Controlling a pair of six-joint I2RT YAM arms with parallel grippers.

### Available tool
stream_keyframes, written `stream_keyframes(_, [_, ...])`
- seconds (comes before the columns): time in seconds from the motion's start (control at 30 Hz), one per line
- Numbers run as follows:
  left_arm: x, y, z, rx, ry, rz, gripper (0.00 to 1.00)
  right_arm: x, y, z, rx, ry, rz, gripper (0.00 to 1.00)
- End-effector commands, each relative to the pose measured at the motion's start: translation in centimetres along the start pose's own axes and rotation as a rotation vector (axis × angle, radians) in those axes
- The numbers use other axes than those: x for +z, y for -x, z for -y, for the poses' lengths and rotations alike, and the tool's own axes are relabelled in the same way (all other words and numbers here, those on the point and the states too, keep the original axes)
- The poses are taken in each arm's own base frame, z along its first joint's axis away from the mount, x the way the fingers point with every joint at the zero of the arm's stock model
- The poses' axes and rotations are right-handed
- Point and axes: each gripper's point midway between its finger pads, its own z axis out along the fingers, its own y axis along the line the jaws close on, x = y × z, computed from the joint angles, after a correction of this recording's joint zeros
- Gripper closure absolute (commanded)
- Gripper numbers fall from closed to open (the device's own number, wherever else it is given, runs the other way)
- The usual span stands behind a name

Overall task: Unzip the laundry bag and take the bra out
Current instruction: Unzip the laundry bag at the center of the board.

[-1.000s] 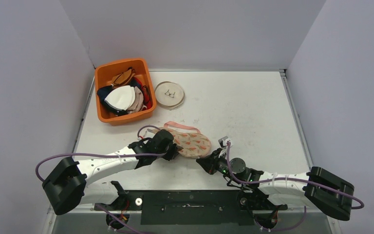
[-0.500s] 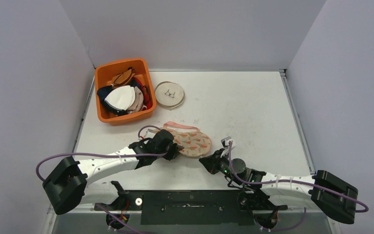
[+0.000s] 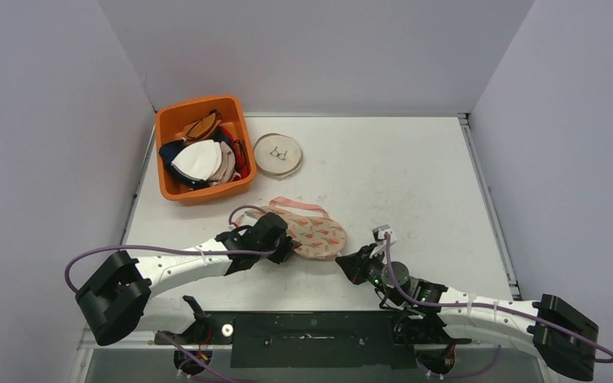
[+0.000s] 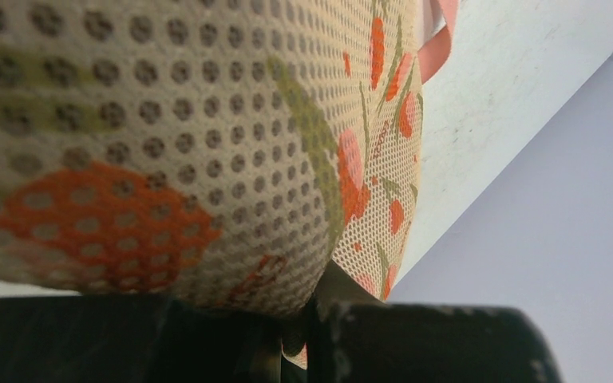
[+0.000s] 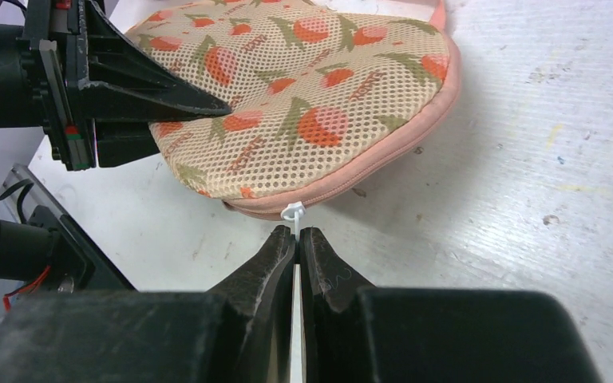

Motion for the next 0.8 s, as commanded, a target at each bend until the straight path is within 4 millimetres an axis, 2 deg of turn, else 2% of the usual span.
stream_keyframes(0.0, [0.2, -0.5, 0.6, 0.063, -0.001, -0.014, 1.0, -0.4, 0.4, 1.9, -0.01, -0.079, 0.037, 0.95])
stream_keyframes(0.13, [0.5, -0.9, 0.9, 0.108, -0.011, -0.03, 1.0, -0.6, 0.2, 2.1, -0.015, -0.079, 0.03, 0.95])
stream_keyframes(0.3, [1.1, -1.8, 2.6, 0.237, -0.069, -0.073, 1.0, -0.8, -0.3, 1.4, -0.039, -0.035, 0.001, 0.95])
stream_keyframes(0.5, [2.1, -3.0, 6.4, 0.476, -0.155, -0.157, 1.0, -1.1, 0.1, 0.2, -0.049, 0.011, -0.017, 0.95])
stream_keyframes(0.53, [2.0, -3.5, 7.5, 0.514, -0.183, -0.179, 1.0, -1.1, 0.0, -0.1, -0.054, 0.024, -0.027, 0.95])
stream_keyframes(0.57, [2.4, -3.7, 7.6, 0.549, -0.185, -0.194, 1.0, -1.2, 0.0, -0.3, -0.056, 0.033, -0.029, 0.95])
stream_keyframes(0.63, [2.6, -4.1, 9.4, 0.618, -0.225, -0.211, 0.88, -1.2, -0.2, -0.8, -0.06, 0.059, -0.042, 0.95])
stream_keyframes(0.77, [3.6, -4.1, 10.7, 0.712, -0.232, -0.234, 0.48, -1.1, -0.3, -1.1, -0.056, 0.068, -0.046, 0.95])
